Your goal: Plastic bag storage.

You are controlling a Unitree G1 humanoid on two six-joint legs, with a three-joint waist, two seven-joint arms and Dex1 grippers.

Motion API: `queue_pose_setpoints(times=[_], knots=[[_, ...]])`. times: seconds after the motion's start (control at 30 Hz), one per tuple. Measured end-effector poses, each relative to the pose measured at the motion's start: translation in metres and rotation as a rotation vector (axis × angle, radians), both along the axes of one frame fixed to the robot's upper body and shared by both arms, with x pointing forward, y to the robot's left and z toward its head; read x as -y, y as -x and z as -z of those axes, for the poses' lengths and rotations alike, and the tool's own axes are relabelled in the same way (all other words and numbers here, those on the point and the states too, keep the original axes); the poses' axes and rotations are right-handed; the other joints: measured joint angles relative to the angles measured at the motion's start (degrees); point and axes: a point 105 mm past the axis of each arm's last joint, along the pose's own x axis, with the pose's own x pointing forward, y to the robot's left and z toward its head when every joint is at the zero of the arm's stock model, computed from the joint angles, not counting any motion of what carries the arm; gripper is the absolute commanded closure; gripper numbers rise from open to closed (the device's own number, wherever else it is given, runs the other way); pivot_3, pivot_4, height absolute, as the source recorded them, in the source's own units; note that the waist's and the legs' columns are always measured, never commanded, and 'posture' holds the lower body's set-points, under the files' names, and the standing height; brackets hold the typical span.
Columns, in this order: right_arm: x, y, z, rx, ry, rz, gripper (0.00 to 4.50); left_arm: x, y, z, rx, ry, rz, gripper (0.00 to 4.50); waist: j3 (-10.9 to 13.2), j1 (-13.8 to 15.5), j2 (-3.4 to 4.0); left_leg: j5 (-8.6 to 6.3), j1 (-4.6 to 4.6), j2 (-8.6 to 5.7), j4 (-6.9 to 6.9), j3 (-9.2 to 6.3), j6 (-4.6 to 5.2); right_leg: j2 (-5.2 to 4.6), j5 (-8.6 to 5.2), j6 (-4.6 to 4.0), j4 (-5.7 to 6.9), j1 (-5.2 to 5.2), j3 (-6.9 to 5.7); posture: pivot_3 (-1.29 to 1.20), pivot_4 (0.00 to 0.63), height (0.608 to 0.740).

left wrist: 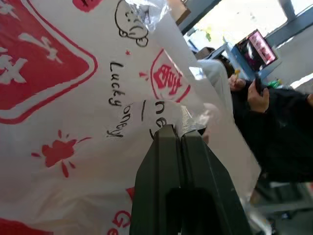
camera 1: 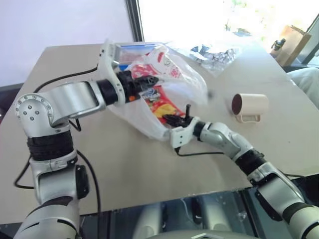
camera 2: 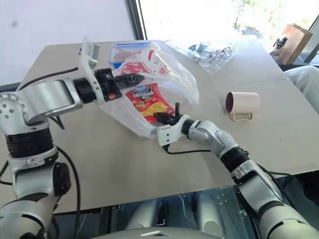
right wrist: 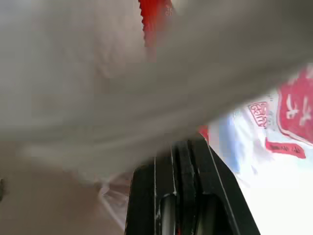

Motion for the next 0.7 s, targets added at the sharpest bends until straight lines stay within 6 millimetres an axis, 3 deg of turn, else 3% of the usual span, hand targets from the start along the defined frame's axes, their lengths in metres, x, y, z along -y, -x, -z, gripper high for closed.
queue_pose_setpoints(times=[0.13,0.27,0.33,0.37,0.47,0.7], knots=[[-0.019,-0.015,-0.011,-0.005,-0.03,0.014,4.47,0.007,0.011,0.012,0.033,-0.091,0.064,4.5,0.0,-0.5,0.01,0.04,-0.01,0.07,-0.02,-0.02,-0.06,0.12,0.02,-0.05,0.0,-0.02,0.03,0.0,0.15,0.74],[-0.052,-0.024,-0.044,0.055,-0.093,-0.014,4.47,0.01,0.014,0.018,0.028,-0.085,0.089,4.5,0.0,-0.8,0.01,0.05,-0.01,0.14,-0.07,-0.06,-0.08,0.18,0.02,-0.14,-0.02,-0.04,0.02,0.0,0.15,0.74],[-0.07,-0.02,-0.044,0.055,-0.085,-0.046,4.47,0.01,0.015,0.016,0.035,-0.082,0.09,4.5,0.0,-0.8,0.01,0.05,-0.02,0.14,-0.16,-0.12,-0.08,0.16,-0.02,-0.2,-0.05,-0.04,-0.04,0.0,0.15,0.74],[-0.077,-0.016,-0.035,0.022,-0.078,-0.06,4.47,0.01,0.015,0.015,0.043,-0.077,0.09,4.5,0.0,-0.7,0.02,0.05,-0.07,0.13,-0.19,-0.19,-0.08,0.13,-0.04,-0.22,-0.09,-0.05,-0.1,0.0,0.15,0.74],[-0.081,-0.013,-0.024,-0.039,-0.07,-0.075,3.64,0.008,0.014,0.015,0.044,-0.071,0.074,4.5,0.0,-0.4,0.03,0.05,-0.23,0.05,-0.18,-0.33,-0.08,0.05,-0.04,-0.21,-0.15,-0.09,-0.22,0.0,0.15,0.74],[-0.05,-0.023,-0.037,-0.127,-0.179,-0.05,0.3,-0.002,0.007,0.024,0.039,-0.071,-0.01,4.5,0.0,-0.4,0.05,0.05,-0.18,0.09,-0.19,-0.42,-0.09,0.09,-0.06,-0.24,-0.12,-0.05,-0.28,0.0,0.15,0.74]])
